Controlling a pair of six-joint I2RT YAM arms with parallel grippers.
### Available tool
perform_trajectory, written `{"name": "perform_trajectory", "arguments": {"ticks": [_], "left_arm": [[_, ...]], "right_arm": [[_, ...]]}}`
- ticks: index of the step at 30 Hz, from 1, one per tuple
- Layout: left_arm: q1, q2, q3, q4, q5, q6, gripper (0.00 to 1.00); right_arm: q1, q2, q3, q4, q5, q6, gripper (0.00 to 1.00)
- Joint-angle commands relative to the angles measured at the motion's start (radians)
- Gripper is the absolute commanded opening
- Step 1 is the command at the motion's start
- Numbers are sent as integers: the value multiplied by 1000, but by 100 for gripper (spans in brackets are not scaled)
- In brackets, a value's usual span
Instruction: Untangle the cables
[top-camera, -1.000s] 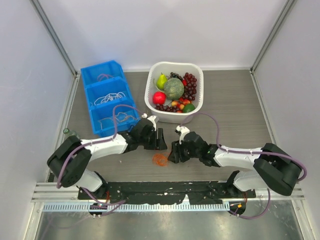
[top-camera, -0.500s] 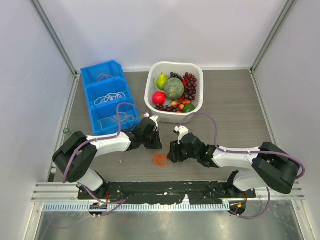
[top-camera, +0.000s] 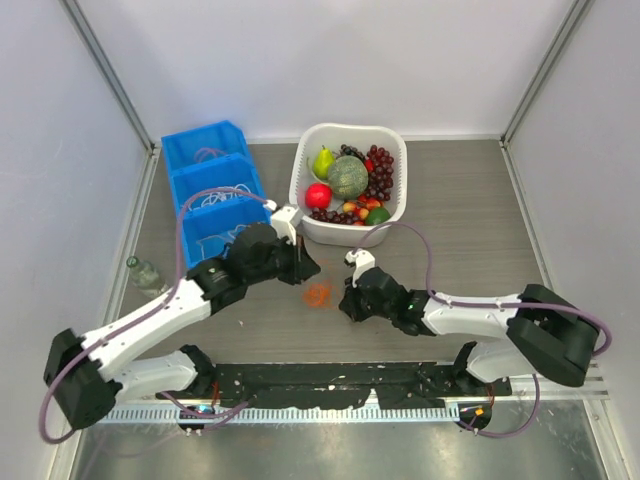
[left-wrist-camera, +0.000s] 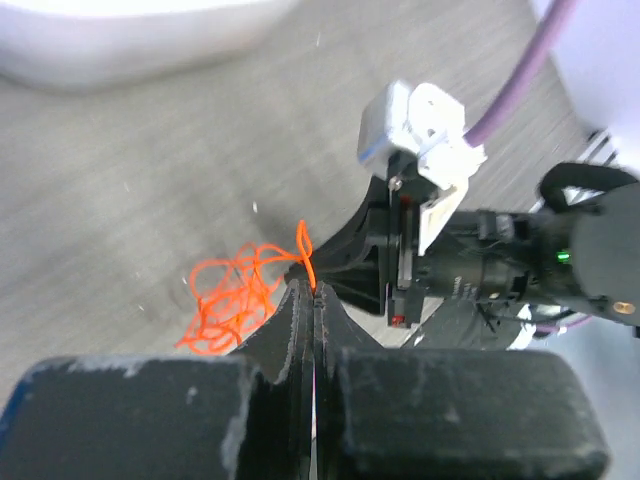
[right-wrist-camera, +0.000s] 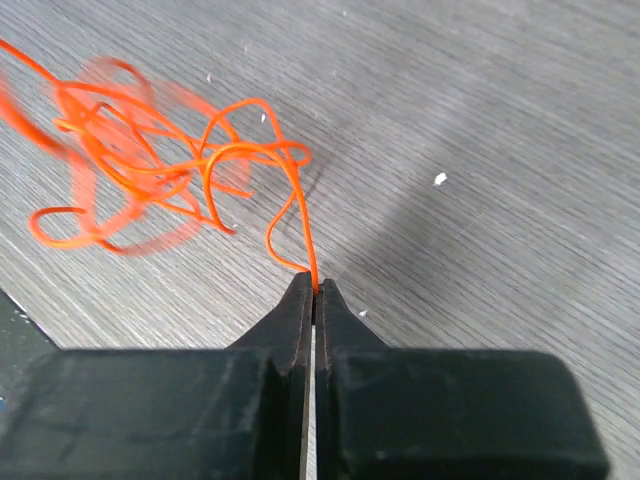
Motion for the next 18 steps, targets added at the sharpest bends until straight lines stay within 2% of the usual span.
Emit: {"name": "perform_trajectory", "arguments": {"ticks": [1,4,10,14,18], "left_arm": [[-4,-157,128,-108,-130,106,0],[-4,-241,181,-139,-204,164,0],[-5,-327,304,-231,-351,249,0],[-4,-383,364,-277,-569,272,0],[-4,-448,392,-298,-799,274,0]], "right_arm": [[11,-160,-3,-31,132,20,1],[11,-336,-20,-126,205,43,1],[10,-686,-11,-421,507,136,0],[10,-872,14,-591,692,251,1],[10,-1022,43,-714,801,331,1]]}}
